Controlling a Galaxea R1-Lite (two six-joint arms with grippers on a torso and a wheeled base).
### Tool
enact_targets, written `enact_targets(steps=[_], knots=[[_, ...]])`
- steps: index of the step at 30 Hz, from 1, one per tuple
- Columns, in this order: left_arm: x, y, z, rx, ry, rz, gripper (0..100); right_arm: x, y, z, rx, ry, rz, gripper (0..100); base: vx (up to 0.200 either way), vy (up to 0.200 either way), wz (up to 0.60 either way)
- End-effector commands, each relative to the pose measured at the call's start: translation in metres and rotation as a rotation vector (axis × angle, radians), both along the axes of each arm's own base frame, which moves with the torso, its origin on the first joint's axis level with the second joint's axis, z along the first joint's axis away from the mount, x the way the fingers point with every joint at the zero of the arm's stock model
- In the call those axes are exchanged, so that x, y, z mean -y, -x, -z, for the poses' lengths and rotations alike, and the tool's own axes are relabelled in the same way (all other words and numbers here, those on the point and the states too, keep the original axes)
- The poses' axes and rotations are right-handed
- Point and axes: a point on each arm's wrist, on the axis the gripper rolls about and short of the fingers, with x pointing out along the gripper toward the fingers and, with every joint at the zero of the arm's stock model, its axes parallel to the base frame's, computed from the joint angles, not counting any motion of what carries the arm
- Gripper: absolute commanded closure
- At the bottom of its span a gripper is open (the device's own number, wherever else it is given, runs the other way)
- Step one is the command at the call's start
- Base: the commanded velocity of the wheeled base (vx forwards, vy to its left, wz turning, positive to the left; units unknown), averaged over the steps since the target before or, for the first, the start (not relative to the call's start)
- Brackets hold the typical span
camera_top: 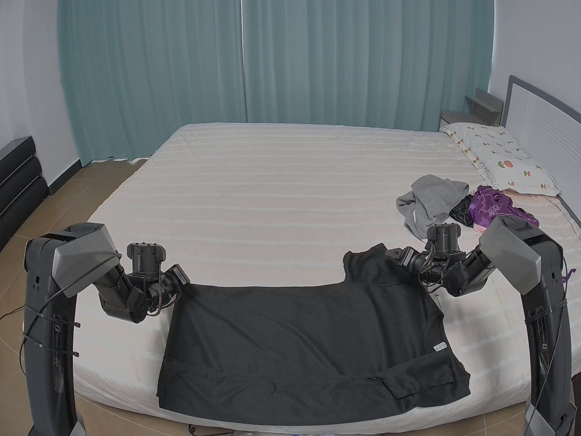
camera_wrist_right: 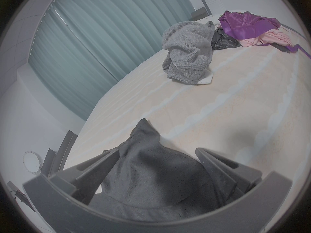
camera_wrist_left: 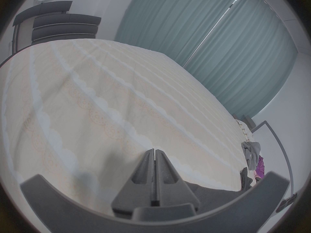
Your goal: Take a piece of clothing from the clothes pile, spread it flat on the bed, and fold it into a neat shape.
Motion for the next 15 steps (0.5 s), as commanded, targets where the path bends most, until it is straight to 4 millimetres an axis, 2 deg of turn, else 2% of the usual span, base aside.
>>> enact_targets(steps=[1, 2, 8, 15], knots=[[0.000, 0.000, 0.001, -0.002, -0.001, -0.001, 100, 0.000, -0.002, 0.004, -0.004, 0.001, 0.002, 0, 0.000, 0.000, 0.00], [0.000, 0.000, 0.002, -0.003, -0.001, -0.001, 100, 0.001, -0.002, 0.004, -0.005, 0.002, 0.002, 100, 0.000, 0.000, 0.00], [0.000, -0.002, 0.002, 0.003, 0.000, -0.001, 100, 0.002, -0.002, 0.003, -0.005, 0.004, 0.006, 100, 0.000, 0.000, 0.00], [0.001, -0.002, 0.002, 0.006, -0.002, 0.001, 100, 0.012, -0.001, 0.003, -0.014, -0.001, 0.026, 100, 0.000, 0.000, 0.00]])
